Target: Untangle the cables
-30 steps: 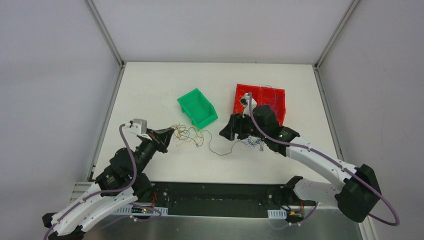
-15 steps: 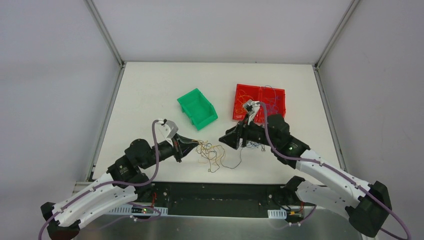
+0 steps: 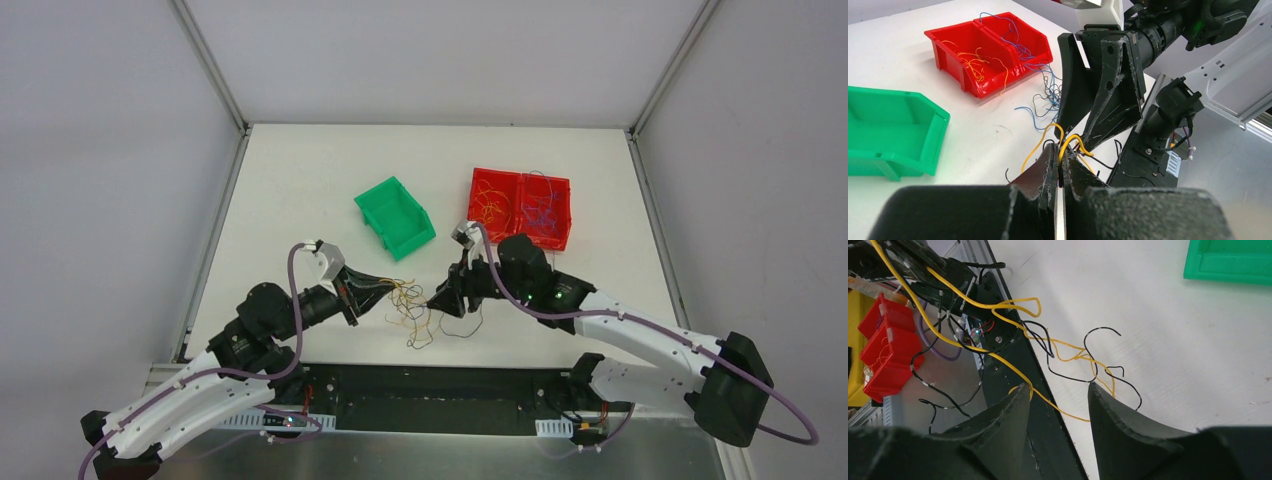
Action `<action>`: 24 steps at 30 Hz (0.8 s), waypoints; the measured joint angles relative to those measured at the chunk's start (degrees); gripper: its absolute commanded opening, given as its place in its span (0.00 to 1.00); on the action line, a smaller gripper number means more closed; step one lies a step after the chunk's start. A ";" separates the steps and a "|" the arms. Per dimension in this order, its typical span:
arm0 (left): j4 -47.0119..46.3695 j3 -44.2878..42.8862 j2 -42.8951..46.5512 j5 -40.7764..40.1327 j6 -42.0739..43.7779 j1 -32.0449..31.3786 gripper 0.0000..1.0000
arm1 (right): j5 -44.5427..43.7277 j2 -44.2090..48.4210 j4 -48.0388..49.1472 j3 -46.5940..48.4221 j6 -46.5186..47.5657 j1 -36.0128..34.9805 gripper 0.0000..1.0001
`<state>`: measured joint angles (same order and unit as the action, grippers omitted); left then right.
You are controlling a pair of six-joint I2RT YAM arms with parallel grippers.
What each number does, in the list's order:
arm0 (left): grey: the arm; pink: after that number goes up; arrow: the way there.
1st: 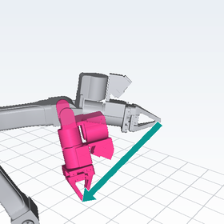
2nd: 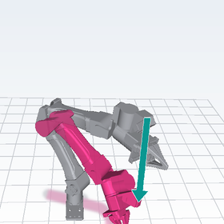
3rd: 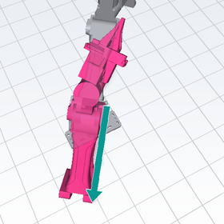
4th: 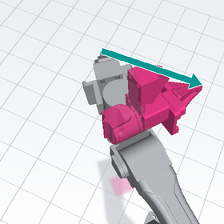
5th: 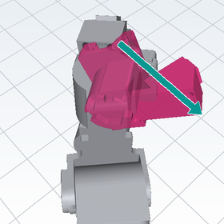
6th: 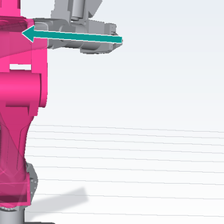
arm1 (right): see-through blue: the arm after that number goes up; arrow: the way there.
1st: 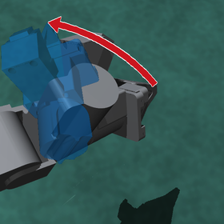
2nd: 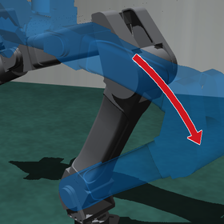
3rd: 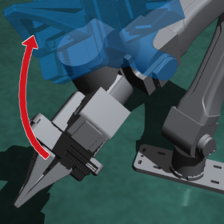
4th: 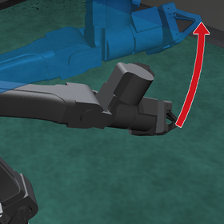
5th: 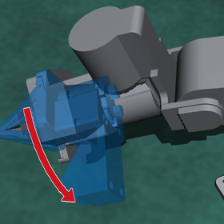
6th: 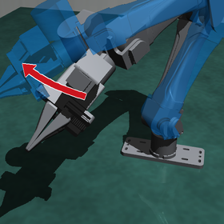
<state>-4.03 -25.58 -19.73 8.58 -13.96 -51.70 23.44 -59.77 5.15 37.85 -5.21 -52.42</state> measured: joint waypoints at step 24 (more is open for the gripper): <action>-0.02 0.00 0.31 -1.79 0.11 0.00 0.01 | -3.19 4.74 0.09 -0.11 0.35 -0.39 0.46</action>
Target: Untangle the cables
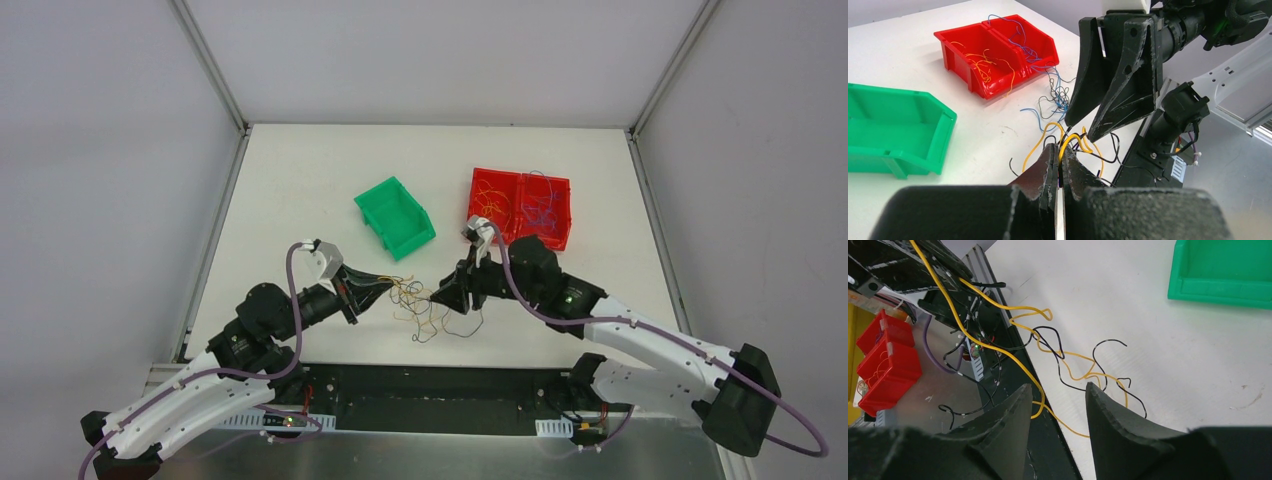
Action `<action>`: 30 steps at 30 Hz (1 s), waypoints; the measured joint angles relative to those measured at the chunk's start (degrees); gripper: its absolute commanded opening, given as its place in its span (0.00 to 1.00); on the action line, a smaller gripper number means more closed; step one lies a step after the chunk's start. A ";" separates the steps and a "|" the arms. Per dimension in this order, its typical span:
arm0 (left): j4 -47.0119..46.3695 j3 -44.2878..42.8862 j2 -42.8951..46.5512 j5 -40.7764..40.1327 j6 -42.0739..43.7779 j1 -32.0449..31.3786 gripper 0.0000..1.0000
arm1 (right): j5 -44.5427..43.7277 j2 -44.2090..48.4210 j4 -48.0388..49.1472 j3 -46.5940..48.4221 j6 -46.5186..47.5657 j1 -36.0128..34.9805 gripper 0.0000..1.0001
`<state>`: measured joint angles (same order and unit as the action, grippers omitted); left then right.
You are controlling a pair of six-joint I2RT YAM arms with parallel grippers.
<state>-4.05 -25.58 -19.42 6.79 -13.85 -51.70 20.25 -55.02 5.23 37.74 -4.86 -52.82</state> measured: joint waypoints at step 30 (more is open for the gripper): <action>3.10 -4.42 -18.82 -17.46 -3.06 0.02 0.79 | -35.69 3.89 -4.39 -0.09 -4.96 -0.50 0.00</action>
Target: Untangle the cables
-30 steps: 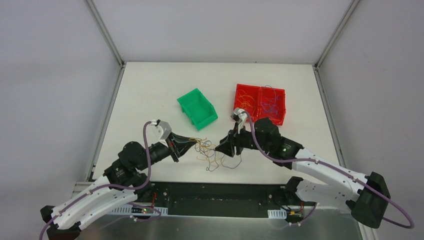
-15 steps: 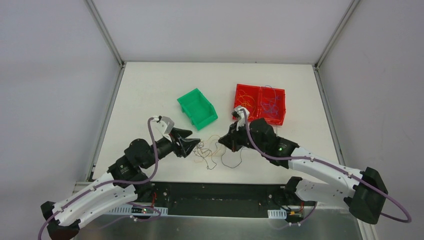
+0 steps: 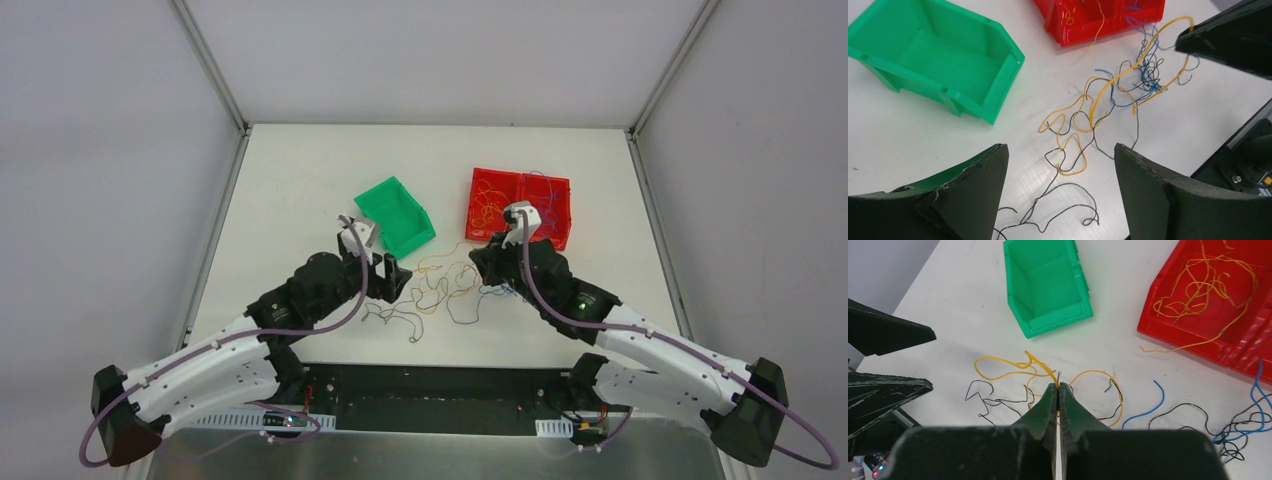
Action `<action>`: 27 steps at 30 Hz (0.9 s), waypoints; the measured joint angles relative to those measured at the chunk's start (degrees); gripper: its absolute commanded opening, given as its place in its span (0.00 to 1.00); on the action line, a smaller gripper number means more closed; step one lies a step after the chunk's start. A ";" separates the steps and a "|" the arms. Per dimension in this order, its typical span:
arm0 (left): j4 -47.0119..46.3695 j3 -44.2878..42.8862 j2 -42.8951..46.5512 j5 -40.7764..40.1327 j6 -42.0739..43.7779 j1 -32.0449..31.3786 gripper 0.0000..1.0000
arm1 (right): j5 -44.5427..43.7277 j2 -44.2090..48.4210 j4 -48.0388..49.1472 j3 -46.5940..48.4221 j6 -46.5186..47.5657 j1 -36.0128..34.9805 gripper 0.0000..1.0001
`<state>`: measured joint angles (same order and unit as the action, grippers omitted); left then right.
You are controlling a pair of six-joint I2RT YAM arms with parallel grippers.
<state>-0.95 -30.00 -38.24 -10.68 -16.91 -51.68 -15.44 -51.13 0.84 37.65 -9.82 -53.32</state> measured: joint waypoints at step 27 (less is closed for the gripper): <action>21.27 -18.36 -41.20 6.75 0.59 -0.50 0.90 | -21.38 11.23 -9.29 -0.98 -6.71 5.57 0.00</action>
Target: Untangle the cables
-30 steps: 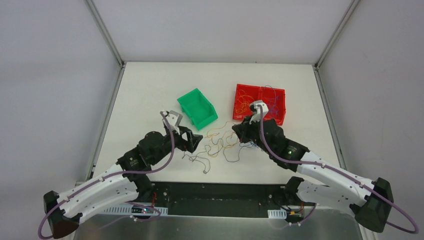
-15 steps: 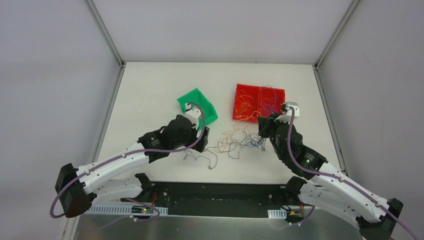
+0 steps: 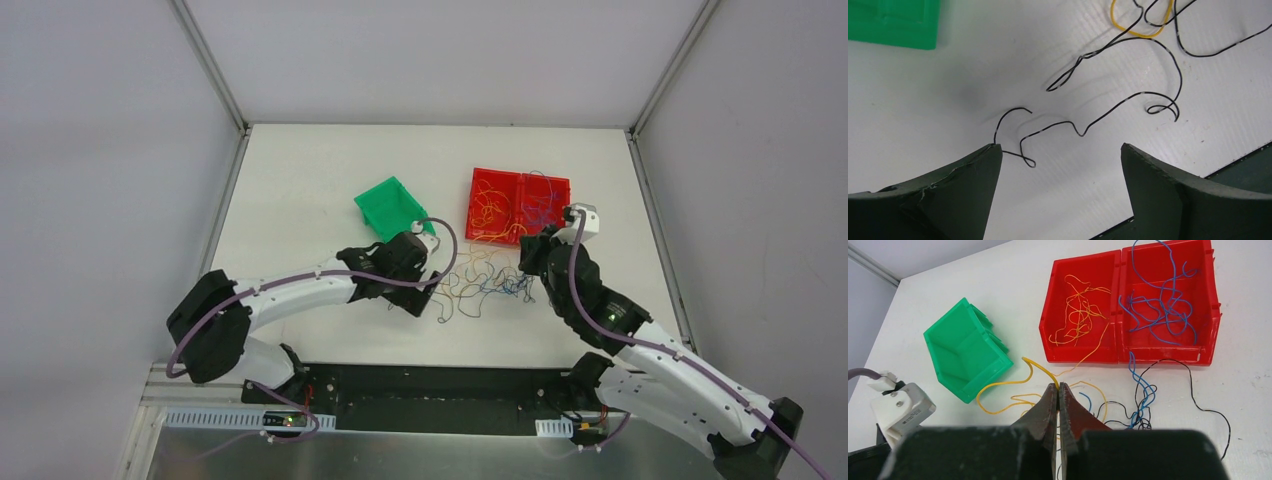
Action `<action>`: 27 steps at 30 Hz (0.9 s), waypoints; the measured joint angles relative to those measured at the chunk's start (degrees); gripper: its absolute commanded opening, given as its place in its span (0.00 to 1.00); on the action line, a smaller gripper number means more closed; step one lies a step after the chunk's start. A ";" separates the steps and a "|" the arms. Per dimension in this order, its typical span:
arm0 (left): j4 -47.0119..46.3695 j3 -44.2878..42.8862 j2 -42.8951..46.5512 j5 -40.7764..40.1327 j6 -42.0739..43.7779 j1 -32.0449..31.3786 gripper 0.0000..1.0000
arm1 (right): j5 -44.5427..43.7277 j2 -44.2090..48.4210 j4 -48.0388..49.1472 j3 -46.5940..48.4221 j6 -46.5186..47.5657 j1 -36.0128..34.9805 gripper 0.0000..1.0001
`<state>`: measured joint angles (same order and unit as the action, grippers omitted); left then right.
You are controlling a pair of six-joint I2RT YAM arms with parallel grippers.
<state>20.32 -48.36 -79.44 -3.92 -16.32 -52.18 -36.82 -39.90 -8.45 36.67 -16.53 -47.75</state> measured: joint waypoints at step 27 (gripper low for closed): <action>-5.92 -13.55 -21.88 -9.68 8.70 -2.54 0.00 | -1.99 2.43 -1.79 -0.52 -2.78 1.07 0.00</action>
<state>14.39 -61.91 -101.32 -13.61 -7.62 -54.72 -38.81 -37.47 -10.24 36.14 -19.31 -46.68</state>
